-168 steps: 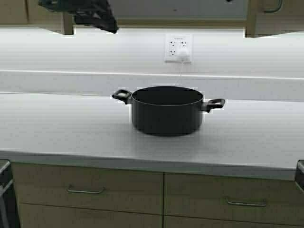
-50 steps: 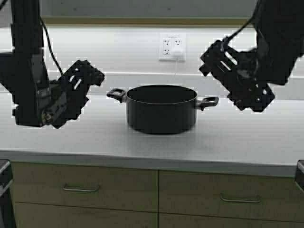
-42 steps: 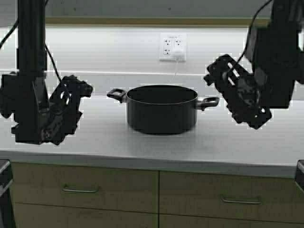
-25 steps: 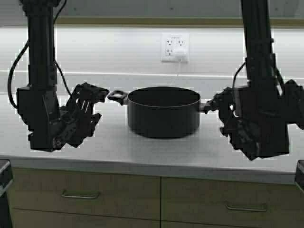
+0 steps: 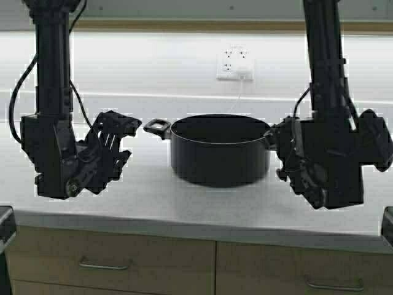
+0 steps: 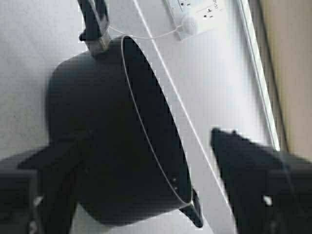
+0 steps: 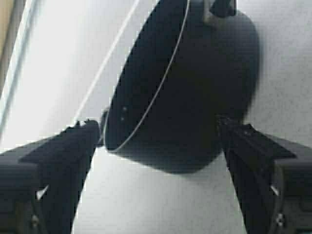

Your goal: Open the cabinet, put the pot inside, then close it

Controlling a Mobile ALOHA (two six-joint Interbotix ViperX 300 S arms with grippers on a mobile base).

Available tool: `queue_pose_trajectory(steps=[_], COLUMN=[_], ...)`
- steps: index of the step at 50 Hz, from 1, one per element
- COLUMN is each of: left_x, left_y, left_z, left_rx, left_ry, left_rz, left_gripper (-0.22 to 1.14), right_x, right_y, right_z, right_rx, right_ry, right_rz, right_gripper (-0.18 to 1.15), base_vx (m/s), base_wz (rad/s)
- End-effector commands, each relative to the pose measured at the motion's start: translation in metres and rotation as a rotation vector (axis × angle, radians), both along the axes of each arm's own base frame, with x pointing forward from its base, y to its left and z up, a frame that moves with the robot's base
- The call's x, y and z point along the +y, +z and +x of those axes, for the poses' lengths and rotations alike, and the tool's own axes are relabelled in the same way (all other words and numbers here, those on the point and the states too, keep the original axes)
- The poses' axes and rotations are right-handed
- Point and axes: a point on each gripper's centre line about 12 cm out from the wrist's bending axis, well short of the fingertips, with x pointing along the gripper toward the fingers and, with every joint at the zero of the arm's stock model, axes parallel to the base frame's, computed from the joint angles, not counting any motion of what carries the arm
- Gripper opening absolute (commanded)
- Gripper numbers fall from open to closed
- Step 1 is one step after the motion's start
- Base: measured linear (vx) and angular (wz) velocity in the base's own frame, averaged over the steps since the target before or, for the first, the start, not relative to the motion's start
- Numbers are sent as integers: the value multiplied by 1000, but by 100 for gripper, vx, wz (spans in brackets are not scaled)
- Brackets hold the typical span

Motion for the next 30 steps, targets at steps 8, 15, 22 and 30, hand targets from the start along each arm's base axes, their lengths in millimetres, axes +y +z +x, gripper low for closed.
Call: queue_pose_trajectory(steps=[8, 15, 22, 30], left_x=[-5, -4, -3, -5], left_y=[-2, -3, -3, -6], left_z=[9, 9, 9, 12], left_rx=[-29, -27, -26, -30], left_ry=[8, 11, 18, 15], left_rz=[-13, -11, -8, -11], left_gripper=[102, 102, 102, 102], right_x=[7, 8, 9, 7], right_y=[-6, -13, -15, -16], right_z=[11, 8, 7, 7], right_rx=[-29, -4, 6, -1], right_ry=[1, 37, 55, 37], right_rz=[14, 7, 21, 6], right_gripper=[103, 103, 103, 103], base_vx=[9, 9, 9, 8], base_wz=[-8, -4, 0, 3])
